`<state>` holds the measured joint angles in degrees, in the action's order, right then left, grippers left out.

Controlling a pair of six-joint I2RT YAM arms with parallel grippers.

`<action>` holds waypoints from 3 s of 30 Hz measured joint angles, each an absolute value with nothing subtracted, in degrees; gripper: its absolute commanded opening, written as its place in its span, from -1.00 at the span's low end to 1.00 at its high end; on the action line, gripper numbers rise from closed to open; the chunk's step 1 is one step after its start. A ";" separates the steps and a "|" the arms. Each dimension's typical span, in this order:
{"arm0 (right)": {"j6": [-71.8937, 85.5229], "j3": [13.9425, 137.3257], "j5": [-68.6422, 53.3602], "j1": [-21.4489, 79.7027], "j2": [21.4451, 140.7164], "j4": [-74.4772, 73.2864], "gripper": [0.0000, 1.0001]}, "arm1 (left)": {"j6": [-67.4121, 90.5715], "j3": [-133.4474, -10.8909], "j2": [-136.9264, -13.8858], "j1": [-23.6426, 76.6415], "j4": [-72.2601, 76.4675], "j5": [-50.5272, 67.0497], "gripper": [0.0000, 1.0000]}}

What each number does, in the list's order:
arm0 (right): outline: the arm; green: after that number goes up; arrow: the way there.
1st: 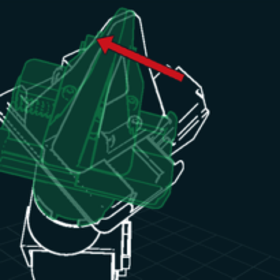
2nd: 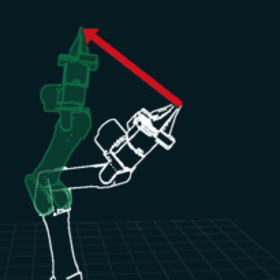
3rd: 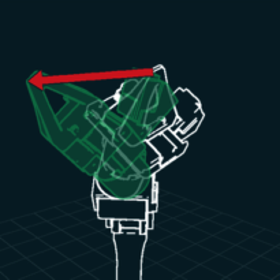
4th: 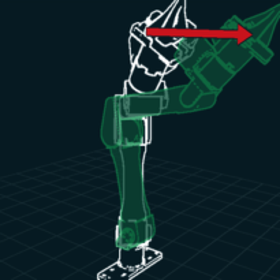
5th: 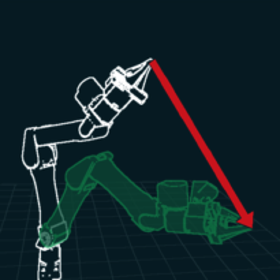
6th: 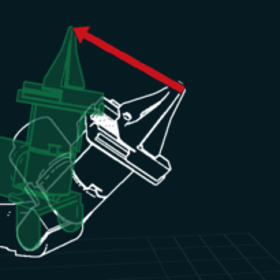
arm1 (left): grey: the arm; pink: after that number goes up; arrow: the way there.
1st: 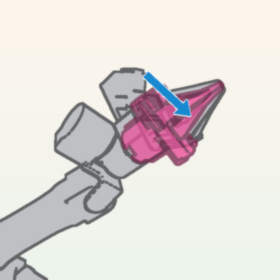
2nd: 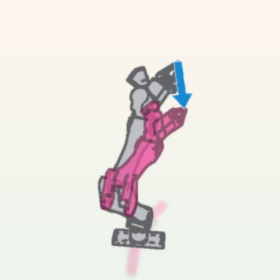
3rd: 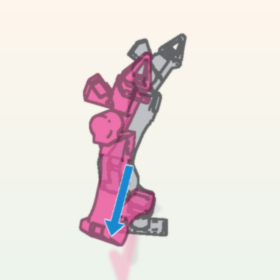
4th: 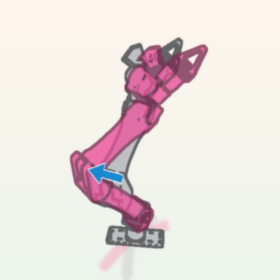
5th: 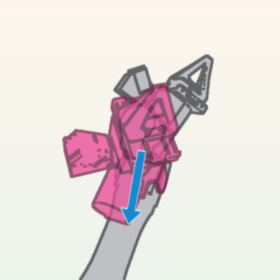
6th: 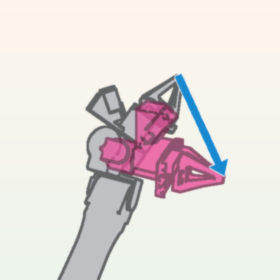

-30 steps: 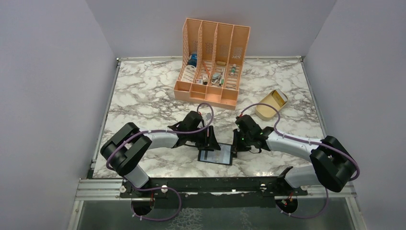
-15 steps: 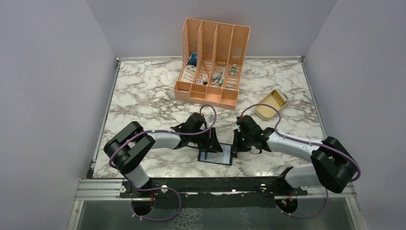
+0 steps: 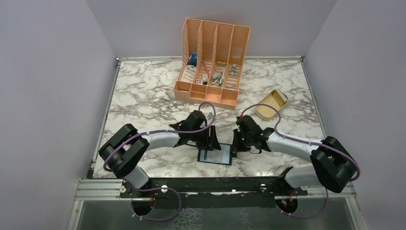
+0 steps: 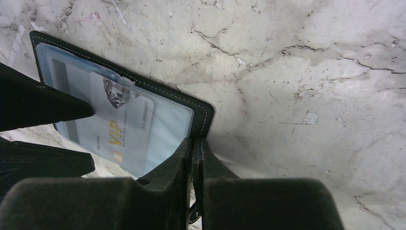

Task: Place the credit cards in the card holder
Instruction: Insert the credit card into the card holder, then turn over the card slot in the card holder.

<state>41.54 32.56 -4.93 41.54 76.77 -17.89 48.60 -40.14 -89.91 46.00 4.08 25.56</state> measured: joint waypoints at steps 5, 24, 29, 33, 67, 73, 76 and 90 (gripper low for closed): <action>41.54 32.56 -4.95 41.54 76.82 -17.87 -0.88 | 48.05 -40.16 -89.91 46.00 2.76 24.77 0.10; 41.56 32.47 -4.99 41.54 76.84 -17.65 -0.89 | 48.21 -40.82 -90.15 46.26 2.20 23.57 0.10; 41.80 32.21 -5.67 41.54 77.36 -15.53 -0.89 | 48.97 -40.82 -91.11 46.63 3.53 23.68 0.09; 41.82 32.05 -5.78 41.56 77.36 -15.07 -0.89 | 49.78 -40.82 -92.31 47.42 5.23 23.97 0.08; 42.22 34.17 -3.64 41.74 72.23 -23.18 -0.49 | 50.48 -40.82 -85.82 47.53 0.27 19.16 0.17; 43.24 36.58 -4.10 42.15 70.48 -23.68 -0.49 | 49.23 -40.34 -82.41 41.23 -1.96 19.51 0.17; 44.38 37.17 -4.47 43.66 70.81 -23.44 -0.49 | 48.62 -38.50 -79.46 36.16 -1.98 21.52 0.17; 48.40 46.72 -5.26 53.23 86.67 -19.62 -0.62 | 47.09 -31.18 -73.52 24.43 -1.15 32.40 0.12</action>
